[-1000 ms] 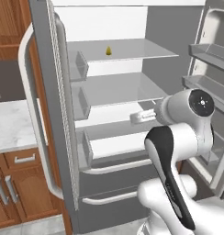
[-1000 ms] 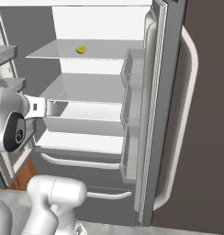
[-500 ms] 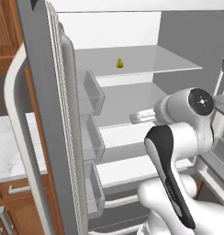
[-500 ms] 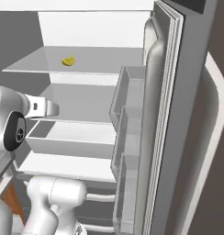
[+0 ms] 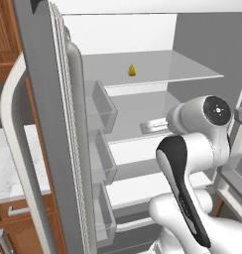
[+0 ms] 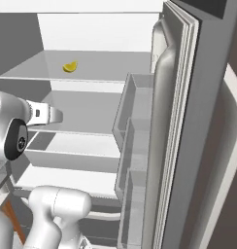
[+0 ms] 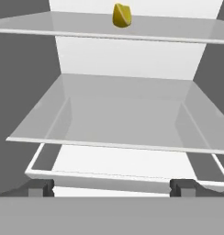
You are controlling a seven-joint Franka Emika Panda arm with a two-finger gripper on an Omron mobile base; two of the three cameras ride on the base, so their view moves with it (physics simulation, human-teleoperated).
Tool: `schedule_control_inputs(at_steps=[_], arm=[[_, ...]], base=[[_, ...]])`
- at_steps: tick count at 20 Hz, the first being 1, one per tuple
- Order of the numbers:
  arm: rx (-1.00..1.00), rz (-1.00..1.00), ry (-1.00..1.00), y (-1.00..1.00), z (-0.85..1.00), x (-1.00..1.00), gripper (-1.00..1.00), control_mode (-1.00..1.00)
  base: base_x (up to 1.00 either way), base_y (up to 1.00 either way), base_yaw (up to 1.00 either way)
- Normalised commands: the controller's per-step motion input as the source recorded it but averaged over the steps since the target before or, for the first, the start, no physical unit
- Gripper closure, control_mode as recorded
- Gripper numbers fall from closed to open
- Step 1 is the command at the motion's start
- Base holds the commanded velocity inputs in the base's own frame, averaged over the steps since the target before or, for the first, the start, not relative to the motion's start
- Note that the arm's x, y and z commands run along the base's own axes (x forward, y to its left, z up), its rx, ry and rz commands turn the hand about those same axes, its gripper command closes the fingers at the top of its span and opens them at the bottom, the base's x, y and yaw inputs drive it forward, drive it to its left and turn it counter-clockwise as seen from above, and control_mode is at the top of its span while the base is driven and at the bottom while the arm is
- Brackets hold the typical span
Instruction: There is a bowl on the dining counter. Grab a lemon wedge from the fridge and place it in the bowl. Then get the liquor bottle and glass cup from the cabinet and place them next to the bowl.
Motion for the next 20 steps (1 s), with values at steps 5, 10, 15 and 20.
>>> schedule_control_inputs(at_steps=[5, 10, 15, 20], arm=[[0.0, -0.17, -0.13, 0.07, 0.28, 0.05, -1.0, -1.0], [0.03, -0.23, -0.14, 0.0, 0.56, 0.04, -1.0, -1.0], [0.05, -0.19, -0.11, 0.0, 0.59, 0.06, -1.0, -1.0], [0.05, -0.12, -0.02, 0.02, 0.41, 0.17, -1.0, -1.0]], base=[[0.0, 0.0, 0.0], [0.0, 0.0, 0.0], [0.0, 0.0, 0.0], [0.0, 0.0, 0.0]])
